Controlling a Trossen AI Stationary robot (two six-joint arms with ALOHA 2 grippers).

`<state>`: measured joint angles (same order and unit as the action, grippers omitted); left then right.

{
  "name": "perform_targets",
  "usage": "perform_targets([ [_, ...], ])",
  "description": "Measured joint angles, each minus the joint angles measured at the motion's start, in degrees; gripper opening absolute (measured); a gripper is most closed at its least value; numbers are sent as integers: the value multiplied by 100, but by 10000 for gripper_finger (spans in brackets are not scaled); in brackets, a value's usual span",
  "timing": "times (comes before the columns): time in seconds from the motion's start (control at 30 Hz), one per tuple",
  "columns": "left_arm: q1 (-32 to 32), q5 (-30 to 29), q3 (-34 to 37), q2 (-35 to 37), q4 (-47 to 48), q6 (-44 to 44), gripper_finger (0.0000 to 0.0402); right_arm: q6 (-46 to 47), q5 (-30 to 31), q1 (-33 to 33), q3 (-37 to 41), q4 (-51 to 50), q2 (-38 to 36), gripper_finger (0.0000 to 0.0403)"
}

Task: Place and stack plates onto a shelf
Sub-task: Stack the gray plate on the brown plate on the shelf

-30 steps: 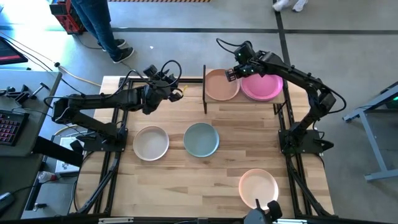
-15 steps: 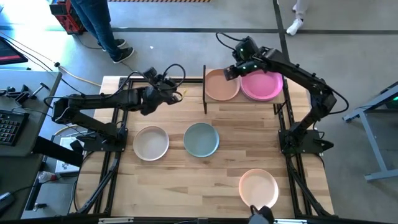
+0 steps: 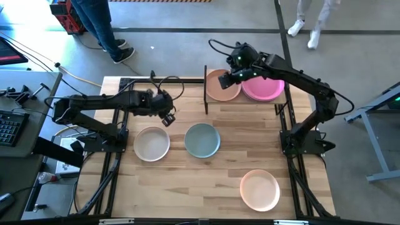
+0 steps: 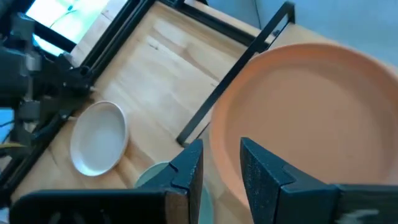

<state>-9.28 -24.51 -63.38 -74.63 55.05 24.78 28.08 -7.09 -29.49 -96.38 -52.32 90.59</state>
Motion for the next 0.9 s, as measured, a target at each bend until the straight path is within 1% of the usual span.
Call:
perform_targets([
  [0.17,323,807,373,0,119,1006,107,430,47,256,0,20,0,85],
  [0.27,639,1046,658,-1,88,1610,107,592,55,427,0,24,0,85],
  [0.47,1259,1270,1073,-2,85,2492,107,799,54,866,0,24,0,85],
  [0.63,1713,1388,1144,-2,27,3151,107,1066,67,1257,2,24,0,85],
  [0.8,2124,1342,1146,-22,-141,3656,107,1221,439,1651,0,21,0,85],
  [0.9,2356,1338,1146,-111,-301,3811,107,1307,574,1843,1,0,0,85],
])
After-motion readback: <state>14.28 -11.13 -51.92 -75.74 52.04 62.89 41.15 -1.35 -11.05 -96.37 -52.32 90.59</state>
